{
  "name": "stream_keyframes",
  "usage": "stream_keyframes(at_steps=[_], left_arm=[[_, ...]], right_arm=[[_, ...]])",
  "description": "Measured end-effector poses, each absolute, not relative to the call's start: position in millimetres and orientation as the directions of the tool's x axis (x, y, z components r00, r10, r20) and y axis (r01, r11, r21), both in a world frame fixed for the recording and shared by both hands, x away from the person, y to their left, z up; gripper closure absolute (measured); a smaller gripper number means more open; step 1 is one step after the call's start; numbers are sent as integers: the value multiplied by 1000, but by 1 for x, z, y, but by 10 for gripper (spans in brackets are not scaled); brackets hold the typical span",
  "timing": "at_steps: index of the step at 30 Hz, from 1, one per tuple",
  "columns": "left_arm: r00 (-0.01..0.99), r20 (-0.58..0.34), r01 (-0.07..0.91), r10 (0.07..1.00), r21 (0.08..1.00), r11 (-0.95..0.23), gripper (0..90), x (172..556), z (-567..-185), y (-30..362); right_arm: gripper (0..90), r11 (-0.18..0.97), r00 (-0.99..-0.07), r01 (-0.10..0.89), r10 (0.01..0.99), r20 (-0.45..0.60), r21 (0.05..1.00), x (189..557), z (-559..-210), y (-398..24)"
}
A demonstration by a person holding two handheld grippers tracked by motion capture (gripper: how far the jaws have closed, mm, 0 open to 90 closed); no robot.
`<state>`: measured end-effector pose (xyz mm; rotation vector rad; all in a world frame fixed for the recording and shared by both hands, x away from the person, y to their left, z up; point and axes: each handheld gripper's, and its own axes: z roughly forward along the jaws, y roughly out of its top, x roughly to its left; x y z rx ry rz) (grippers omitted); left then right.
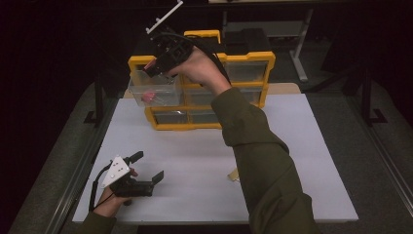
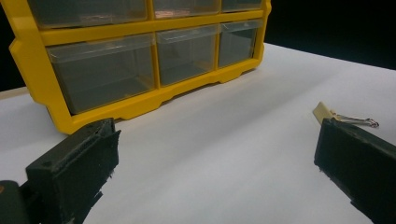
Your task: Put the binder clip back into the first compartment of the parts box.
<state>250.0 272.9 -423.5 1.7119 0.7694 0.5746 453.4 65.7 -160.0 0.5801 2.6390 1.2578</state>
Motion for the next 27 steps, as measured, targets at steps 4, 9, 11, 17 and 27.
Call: stream_keyframes(at_steps=[4,9,11,17,27], left_arm=[[669,-19,207,743,965,-162,0,250,-424,272],[670,-18,209,742,964,-166,0,250,-424,272],[671,-11,209,741,962,-175,0,250,-424,273],[672,-10,207,741,963,-175,0,250,-425,272],[670,-10,209,742,962,-176,0,250,-425,272]], right_arm=[[481,589,-912,282,409,21,757,454,-165,67],[407,570,-916,274,400,30,775,452,-162,62],[389,562,-917,264,398,24,784,450,-160,58],[361,529,-908,277,417,38,802,442,-153,41],[308,510,-897,290,440,44,810,432,-154,10]])
